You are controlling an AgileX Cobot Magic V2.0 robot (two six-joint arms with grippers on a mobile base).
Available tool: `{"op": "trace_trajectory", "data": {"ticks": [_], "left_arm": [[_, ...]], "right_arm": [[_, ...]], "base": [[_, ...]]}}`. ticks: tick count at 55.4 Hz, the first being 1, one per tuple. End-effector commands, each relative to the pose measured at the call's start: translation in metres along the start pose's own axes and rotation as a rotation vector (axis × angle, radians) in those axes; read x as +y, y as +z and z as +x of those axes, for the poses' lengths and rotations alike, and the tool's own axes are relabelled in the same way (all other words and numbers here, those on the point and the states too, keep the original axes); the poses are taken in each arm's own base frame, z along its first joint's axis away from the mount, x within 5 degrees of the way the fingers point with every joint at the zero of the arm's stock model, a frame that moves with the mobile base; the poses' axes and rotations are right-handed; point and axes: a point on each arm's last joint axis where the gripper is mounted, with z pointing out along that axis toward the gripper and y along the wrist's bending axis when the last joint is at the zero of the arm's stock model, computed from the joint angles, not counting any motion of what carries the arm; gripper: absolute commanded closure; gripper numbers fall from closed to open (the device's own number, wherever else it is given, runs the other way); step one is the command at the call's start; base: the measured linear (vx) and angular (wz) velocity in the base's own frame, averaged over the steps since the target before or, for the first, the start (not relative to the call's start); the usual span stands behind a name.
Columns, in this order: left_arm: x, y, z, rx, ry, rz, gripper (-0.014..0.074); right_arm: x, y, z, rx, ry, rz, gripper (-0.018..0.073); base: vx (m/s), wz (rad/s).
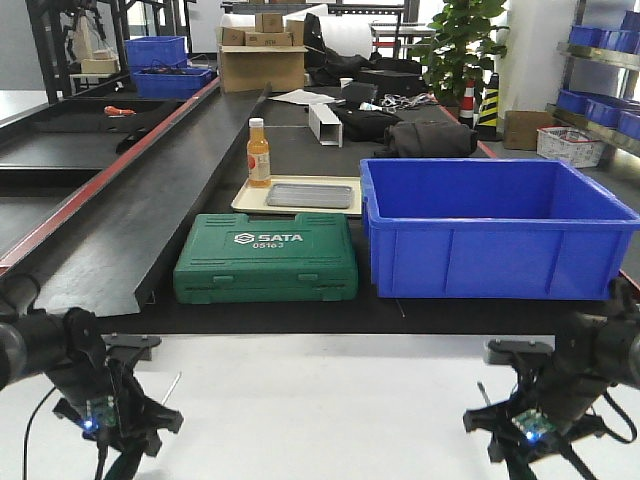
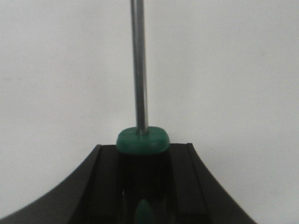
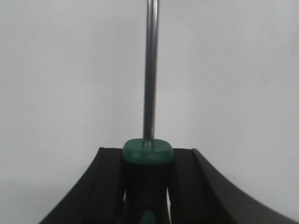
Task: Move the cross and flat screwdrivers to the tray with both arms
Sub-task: 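Close both grippers on the screwdriver handles and lift them upright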
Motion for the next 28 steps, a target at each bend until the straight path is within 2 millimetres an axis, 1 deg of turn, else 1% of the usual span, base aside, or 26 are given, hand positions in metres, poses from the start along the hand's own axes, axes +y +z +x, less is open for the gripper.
{"op": "trace_trajectory", "data": {"ticks": [1,6,8,9,12,13,16,18,23,28], "left_arm": [[-0.014,-0.076,-0.020,-0.229,0.025,-0.002,0.0599],[-0.020,-0.111,-0.021,-0.326,0.030,-0.003,0.0598],[-0.022,-0.123,-0.021,-0.368,0.029,-0.004,0.0597],[-0.024,-0.132,-0.021,-0.402,0.029,-0.006,0.0597],[-0.027,-0.148,-0.018,-0.466,0.024,-0.006,0.0597],[-0.028,-0.158,-0.017,-0.502,0.021,-0.005,0.0597],[-0.032,-0.176,-0.011,-0.567,0.016,-0.005,0.0597],[-0.034,-0.189,-0.006,-0.612,0.014,-0.006,0.0597],[-0.039,-0.216,0.008,-0.706,0.010,-0.009,0.0596],[-0.044,-0.244,0.027,-0.790,0.014,-0.018,0.0596]], "right_arm": [[0.010,-0.071,-0.020,-0.241,-0.025,-0.016,0.0568],[0.017,-0.112,-0.021,-0.360,-0.068,-0.012,0.0568],[0.021,-0.126,-0.021,-0.398,-0.098,-0.007,0.0568],[0.023,-0.132,-0.020,-0.415,-0.107,-0.008,0.0568],[0.032,-0.154,-0.018,-0.474,-0.139,-0.008,0.0568],[0.036,-0.160,-0.017,-0.491,-0.149,-0.011,0.0568],[0.046,-0.180,-0.013,-0.554,-0.160,-0.024,0.0568],[0.054,-0.198,-0.009,-0.607,-0.162,-0.039,0.0568],[0.070,-0.226,-0.001,-0.700,-0.184,-0.066,0.0568],[0.088,-0.251,0.010,-0.772,-0.246,-0.080,0.0567]], "base": [[0.00,0.00],[0.00,0.00],[0.00,0.00],[0.00,0.00],[0.00,0.00],[0.00,0.00],[0.00,0.00],[0.00,0.00],[0.00,0.00],[0.00,0.00]]}}
